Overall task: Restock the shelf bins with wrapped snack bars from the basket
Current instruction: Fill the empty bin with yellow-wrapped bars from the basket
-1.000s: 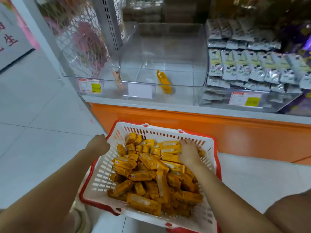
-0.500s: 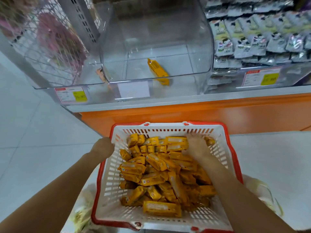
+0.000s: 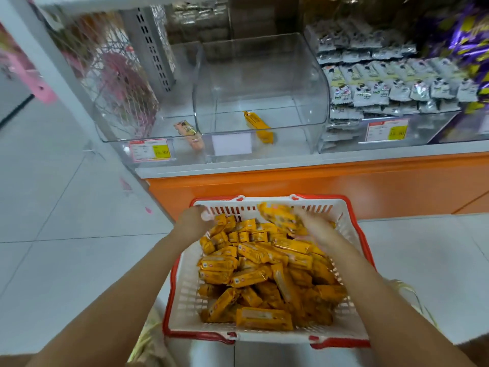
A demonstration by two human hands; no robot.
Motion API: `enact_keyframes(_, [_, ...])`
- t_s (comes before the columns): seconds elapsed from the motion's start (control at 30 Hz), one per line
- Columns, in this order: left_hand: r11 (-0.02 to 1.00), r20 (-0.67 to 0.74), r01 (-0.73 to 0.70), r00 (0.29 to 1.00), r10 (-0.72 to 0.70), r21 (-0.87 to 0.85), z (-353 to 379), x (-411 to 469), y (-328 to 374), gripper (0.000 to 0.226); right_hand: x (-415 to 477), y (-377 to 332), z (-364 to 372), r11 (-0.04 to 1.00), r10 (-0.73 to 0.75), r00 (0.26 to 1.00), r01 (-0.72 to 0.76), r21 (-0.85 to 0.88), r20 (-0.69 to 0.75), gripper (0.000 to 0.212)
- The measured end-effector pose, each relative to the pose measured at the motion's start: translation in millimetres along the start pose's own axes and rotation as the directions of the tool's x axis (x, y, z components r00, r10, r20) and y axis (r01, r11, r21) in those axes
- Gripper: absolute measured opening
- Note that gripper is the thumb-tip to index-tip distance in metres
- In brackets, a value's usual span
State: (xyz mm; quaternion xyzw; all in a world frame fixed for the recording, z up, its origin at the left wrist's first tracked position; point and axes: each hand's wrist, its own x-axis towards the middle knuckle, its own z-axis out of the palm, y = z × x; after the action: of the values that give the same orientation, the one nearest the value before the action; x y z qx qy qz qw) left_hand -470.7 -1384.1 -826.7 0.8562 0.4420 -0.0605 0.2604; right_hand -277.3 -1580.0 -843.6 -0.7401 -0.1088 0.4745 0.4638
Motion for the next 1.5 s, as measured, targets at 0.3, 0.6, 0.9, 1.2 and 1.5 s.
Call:
enact_keyframes(0.3, [0.377, 0.121, 0.001, 0.947, 0.296, -0.926, -79, -54, 71, 0.023, -73, -95, 31, 0.862, -0.140, 0.880, -0.117, 0.494, 0.453, 0.045])
enact_keyframes(0.6, [0.530, 0.033, -0.082, 0.979, 0.204, -0.844, -139, -68, 53, 0.039, -88, -132, 72, 0.912, -0.395, 0.906, 0.369, 0.180, 0.148, 0.022])
enact_keyframes(0.9, [0.596, -0.012, -0.127, 0.981, 0.193, -0.793, -194, -37, 26, 0.024, -100, -187, 116, 0.026, -0.772, 0.495, 0.651, -0.759, 0.398, 0.075])
enact_keyframes(1.2, [0.488, -0.203, -0.266, 0.963, 0.179, -0.831, -200, 15, 49, 0.034, -74, -239, 105, 0.407, -0.772, 0.629, 0.602, -0.687, 0.094, 0.065])
enact_keyframes(1.5, [0.736, -0.362, -0.345, 0.921, 0.145, -0.582, -167, 70, 81, 0.050, 53, -305, 65, 0.659, -0.449, 0.878, 0.197, -0.726, -0.169, 0.032])
